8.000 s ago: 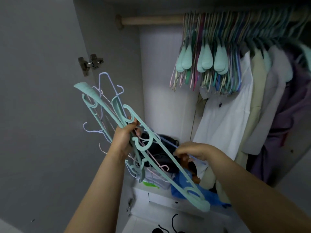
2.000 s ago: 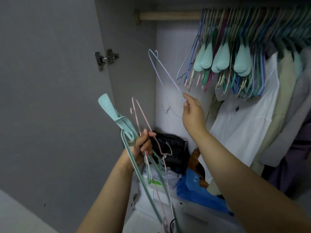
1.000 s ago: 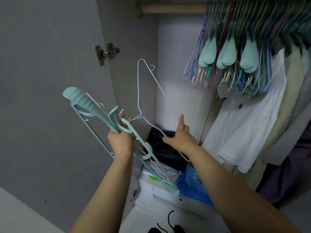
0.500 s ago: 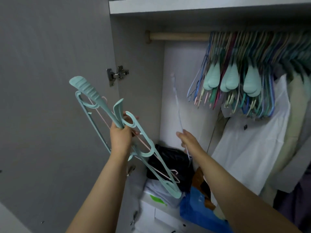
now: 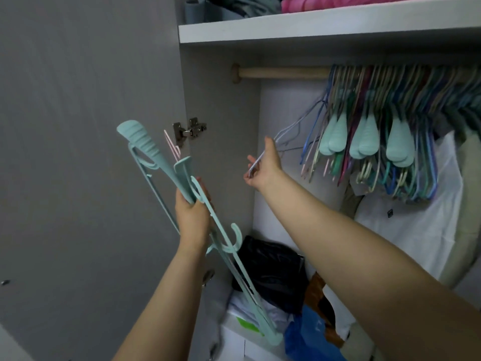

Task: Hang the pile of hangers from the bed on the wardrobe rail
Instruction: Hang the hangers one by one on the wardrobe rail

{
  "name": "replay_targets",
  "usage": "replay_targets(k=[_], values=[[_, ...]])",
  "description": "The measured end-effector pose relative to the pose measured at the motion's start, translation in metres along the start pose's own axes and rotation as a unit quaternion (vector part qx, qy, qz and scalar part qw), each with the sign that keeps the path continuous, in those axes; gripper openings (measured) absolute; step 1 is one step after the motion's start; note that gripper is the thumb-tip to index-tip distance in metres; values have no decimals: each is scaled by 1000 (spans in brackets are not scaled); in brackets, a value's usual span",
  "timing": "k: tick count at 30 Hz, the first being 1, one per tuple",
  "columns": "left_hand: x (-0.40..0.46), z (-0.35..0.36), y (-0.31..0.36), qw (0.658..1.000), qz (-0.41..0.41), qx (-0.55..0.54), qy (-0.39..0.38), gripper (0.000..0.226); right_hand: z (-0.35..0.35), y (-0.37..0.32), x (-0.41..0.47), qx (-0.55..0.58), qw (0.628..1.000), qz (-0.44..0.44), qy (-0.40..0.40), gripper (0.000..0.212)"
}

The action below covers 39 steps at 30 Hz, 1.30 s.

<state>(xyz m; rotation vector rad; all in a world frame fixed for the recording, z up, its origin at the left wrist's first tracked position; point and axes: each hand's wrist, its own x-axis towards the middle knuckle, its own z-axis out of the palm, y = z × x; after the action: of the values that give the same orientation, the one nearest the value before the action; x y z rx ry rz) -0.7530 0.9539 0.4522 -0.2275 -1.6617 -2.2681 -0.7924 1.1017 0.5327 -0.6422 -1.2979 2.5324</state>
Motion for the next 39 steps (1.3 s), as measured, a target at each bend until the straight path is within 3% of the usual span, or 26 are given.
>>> replay_targets(k=[4,8,12,21,26,29,35,39], values=[[-1,-5,1,1000,0,-5,5,15,5,12,-5,-41,999,6,-27,40],[-2,1,0,1000,5,4,-2,15,18,-16,-5,-99,993,-51,-38,52],[-3,5,0,1000,6,10,-12,13,20,-60,7,-50,996,-79,-13,55],[-7,10,-1,1000,-11,12,-22,6,-37,-73,28,-131,990,-3,61,61],[-8,12,-6,999,-28,2,-26,11,-52,-77,26,-109,985,-71,117,38],[-8,15,-7,999,-39,-3,-31,20,-55,-72,29,-115,978,-118,125,42],[-13,20,-6,998,-42,1,-42,26,-55,-74,34,-113,977,-137,116,28],[-12,16,-8,998,-43,-3,-41,26,-51,-83,32,-162,967,-151,127,38]])
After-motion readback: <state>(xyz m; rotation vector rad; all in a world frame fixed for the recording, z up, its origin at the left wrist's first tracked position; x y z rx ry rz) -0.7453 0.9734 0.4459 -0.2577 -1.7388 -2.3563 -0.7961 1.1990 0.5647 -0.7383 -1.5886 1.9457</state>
